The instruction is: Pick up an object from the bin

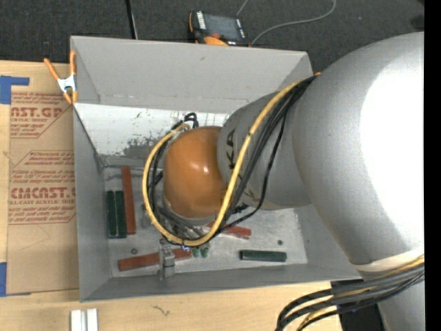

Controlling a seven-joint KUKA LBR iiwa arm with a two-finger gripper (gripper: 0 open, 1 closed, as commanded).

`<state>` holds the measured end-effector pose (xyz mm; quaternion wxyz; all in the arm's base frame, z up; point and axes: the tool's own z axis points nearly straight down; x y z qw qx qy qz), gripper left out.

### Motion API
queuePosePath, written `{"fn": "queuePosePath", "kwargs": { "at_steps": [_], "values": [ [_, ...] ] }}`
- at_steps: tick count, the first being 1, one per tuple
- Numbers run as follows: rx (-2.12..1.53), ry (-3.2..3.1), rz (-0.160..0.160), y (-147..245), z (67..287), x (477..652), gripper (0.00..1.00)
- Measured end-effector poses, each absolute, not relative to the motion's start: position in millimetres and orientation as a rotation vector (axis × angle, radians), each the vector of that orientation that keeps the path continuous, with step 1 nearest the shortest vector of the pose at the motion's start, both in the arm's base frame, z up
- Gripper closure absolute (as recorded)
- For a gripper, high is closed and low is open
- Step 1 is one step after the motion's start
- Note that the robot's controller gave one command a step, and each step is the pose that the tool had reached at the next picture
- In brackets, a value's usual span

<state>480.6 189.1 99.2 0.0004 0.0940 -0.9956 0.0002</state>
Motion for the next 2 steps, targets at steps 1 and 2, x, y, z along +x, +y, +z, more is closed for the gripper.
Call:
{"fn": "queuePosePath", "kwargs": {
  "at_steps": [1,2],
  "values": [
    [0.420,-3.124,-0.003,185.8,70.6,483.5,0.00],
    [0.418,-3.122,-0.004,186.8,71.6,485.5,0.00]
  ]
}}
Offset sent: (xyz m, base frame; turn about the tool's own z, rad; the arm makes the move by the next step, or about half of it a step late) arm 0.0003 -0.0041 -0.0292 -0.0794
